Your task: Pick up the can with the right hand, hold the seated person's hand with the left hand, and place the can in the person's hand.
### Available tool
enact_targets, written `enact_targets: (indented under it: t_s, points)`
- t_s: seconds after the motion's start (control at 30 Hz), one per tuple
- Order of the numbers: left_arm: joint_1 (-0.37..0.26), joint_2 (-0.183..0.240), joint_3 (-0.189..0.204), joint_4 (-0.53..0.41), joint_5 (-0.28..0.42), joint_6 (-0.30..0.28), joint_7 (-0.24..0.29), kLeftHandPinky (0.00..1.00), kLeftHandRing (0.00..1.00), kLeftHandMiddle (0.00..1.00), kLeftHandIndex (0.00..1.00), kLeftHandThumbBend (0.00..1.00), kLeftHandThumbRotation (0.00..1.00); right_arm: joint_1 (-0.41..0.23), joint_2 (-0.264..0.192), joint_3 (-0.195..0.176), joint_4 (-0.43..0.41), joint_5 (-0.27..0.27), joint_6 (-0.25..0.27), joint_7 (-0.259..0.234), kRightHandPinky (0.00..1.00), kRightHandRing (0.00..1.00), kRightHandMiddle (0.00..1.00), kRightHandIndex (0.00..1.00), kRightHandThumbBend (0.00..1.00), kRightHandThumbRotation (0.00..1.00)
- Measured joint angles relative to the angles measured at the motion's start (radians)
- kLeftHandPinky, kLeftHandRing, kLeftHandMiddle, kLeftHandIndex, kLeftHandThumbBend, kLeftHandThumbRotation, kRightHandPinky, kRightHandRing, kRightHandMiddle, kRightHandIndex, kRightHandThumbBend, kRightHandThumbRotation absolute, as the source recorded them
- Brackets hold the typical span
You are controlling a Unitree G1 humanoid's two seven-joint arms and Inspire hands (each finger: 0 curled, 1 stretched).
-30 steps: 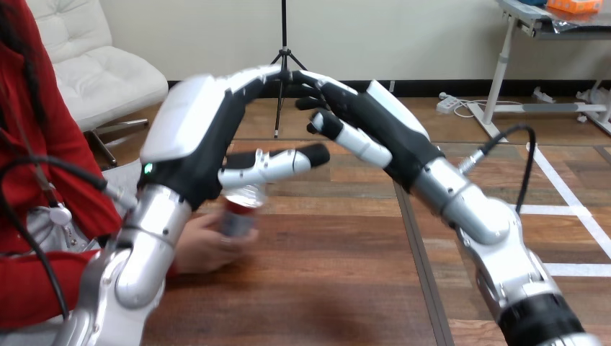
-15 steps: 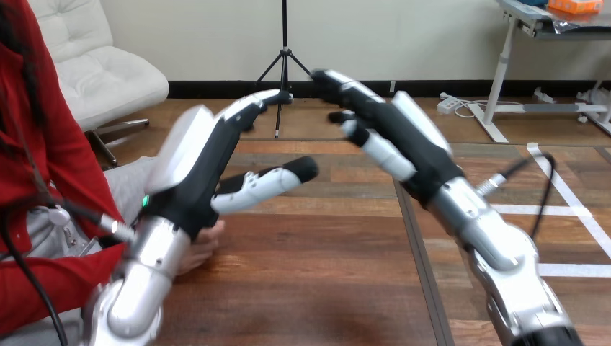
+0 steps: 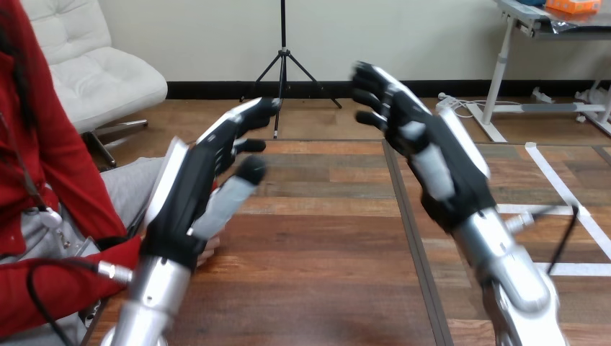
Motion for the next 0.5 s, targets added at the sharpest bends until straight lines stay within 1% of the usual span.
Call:
enact_targets:
  t_s: [0.07, 0.2, 0.33, 0.4, 0.43, 0.5]
  points:
    - [0.018, -0.012, 0.003, -0.001, -0.025, -0.007, -0.008, 0.73, 0.8, 0.78, 0.75, 0.83, 1.0, 0.028, 0.006, -0.004, -0.013, 0.021, 0.0, 0.009, 0.9, 0.91, 0.92, 0.91, 1.0, 1.0]
    - [0.052, -0.031, 0.014, -0.007, -0.05, -0.008, -0.014, 0.7, 0.78, 0.76, 0.73, 0.76, 1.0, 0.076, 0.017, -0.008, -0.033, 0.056, 0.0, 0.027, 0.9, 0.91, 0.93, 0.92, 1.0, 1.0]
    - [0.087, -0.037, 0.028, -0.017, -0.072, -0.004, -0.02, 0.67, 0.77, 0.75, 0.72, 0.72, 1.0, 0.121, 0.029, -0.01, -0.045, 0.078, 0.0, 0.044, 0.9, 0.91, 0.93, 0.92, 1.0, 1.0]
    - [0.104, -0.038, 0.036, -0.023, -0.084, 0.002, -0.026, 0.65, 0.75, 0.74, 0.71, 0.67, 1.0, 0.146, 0.034, -0.011, -0.051, 0.087, 0.0, 0.051, 0.89, 0.91, 0.93, 0.92, 0.98, 1.0]
    - [0.112, -0.038, 0.04, -0.025, -0.091, 0.005, -0.028, 0.65, 0.75, 0.74, 0.71, 0.67, 1.0, 0.158, 0.036, -0.011, -0.053, 0.091, 0.0, 0.054, 0.89, 0.91, 0.93, 0.92, 0.98, 1.0]
    - [0.125, -0.039, 0.048, -0.032, -0.107, 0.014, -0.031, 0.63, 0.73, 0.72, 0.7, 0.63, 1.0, 0.178, 0.04, -0.011, -0.054, 0.097, 0.0, 0.062, 0.88, 0.9, 0.92, 0.92, 0.96, 1.0]
